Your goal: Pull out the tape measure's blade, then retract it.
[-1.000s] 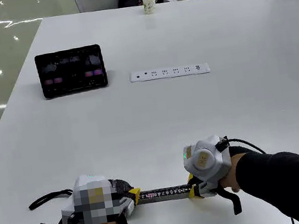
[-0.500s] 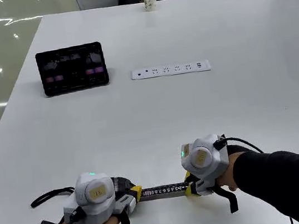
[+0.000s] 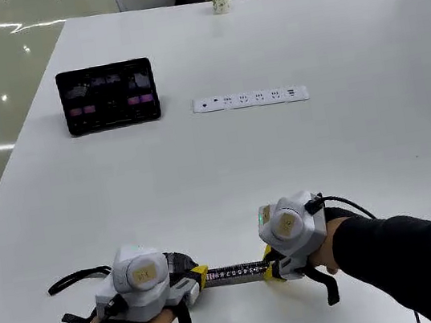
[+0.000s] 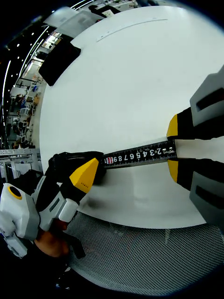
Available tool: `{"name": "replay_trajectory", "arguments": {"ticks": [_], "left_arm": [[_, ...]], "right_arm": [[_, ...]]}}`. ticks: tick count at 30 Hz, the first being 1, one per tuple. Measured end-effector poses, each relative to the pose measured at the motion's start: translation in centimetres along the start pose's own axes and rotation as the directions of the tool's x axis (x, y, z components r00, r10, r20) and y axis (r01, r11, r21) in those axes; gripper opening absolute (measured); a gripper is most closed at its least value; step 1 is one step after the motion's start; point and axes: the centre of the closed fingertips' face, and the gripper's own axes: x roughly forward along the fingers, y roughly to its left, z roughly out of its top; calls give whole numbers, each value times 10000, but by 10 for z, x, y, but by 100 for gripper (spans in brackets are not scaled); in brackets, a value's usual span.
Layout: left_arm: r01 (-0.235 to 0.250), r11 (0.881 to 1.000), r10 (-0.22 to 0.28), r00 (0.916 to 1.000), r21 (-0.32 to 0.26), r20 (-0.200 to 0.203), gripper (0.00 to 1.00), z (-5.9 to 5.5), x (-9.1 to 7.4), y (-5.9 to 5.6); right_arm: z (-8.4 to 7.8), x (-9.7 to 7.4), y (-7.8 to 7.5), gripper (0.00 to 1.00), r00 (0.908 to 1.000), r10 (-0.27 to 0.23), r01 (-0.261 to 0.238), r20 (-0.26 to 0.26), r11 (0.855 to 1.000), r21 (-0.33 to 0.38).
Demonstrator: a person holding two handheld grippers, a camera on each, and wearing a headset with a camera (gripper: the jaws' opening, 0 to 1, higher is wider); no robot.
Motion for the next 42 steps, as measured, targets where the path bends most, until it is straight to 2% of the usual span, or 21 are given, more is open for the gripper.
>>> {"name": "replay_trajectory", "arguments": {"ticks": [8,18,29,32,42], "left_arm": [[17,10000,-17,10000,-16,3,62,0,0,0],[31,10000,-31,10000,-37,-12,62,0,0,0],[61,10000,-61,10000,-55,-17,62,0,1,1],[69,10000,-69,10000,-68,-28,62,0,1,1],[93,9999,-94,9999,-96,-89,62,-1,1,0]], "right_arm": [[5,2,1,11,9999,88,-86,83,9997,-234],[11,3,2,11,9990,214,-224,405,9995,239],[19,7,6,11,9981,286,-269,543,9992,-309],[21,7,5,11,9974,344,-336,627,9993,-138],[29,11,6,11,9963,429,-414,744,9989,-219]]}}
